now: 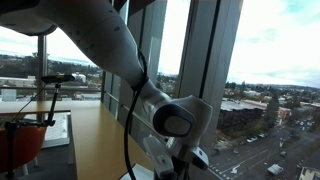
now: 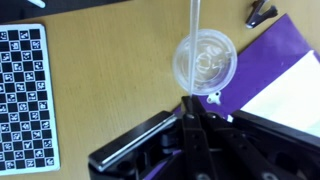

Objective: Put the straw in the cup

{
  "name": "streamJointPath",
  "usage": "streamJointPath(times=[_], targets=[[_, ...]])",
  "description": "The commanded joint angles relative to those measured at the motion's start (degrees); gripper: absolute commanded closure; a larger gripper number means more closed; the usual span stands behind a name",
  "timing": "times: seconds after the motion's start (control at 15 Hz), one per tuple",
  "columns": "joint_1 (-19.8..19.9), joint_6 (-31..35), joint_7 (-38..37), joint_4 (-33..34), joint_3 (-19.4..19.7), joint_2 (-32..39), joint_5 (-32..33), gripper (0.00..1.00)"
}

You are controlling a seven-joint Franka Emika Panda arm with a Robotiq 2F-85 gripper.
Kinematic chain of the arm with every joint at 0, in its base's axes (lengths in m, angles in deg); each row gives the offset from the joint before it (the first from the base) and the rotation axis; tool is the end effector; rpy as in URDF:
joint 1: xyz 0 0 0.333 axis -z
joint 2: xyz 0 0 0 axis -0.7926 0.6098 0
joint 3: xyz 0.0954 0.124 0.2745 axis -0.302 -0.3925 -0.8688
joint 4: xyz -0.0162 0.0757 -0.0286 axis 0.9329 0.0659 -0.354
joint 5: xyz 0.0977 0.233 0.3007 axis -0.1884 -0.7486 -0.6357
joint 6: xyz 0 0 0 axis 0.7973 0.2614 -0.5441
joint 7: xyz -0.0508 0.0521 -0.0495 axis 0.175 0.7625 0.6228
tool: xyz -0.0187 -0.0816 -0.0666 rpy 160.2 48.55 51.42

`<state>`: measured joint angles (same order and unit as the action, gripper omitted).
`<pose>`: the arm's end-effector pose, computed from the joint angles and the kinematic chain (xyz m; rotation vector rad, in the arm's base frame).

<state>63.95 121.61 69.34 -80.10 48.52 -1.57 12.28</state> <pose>0.5994 -0.1480 0.2433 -3.0206 0.2317 0.3315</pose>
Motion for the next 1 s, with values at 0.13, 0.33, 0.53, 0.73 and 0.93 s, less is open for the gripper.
streamJointPath(times=[0.13,0.33,0.53,0.73,0.93], targets=[[0.5,-15.6,3.8,-2.5,-2.7,-6.6,-9.4,1.00],[1.0,-21.4,4.3,-3.5,-1.9,-6.2,-13.6,1.00],[1.2,-23.0,4.8,-5.9,-1.1,-5.3,-16.1,1.00],[1.1,-21.3,4.3,-9.0,-0.3,-4.8,-17.0,1.00],[1.3,-20.6,4.5,-10.2,0.5,-4.7,-17.0,1.00]])
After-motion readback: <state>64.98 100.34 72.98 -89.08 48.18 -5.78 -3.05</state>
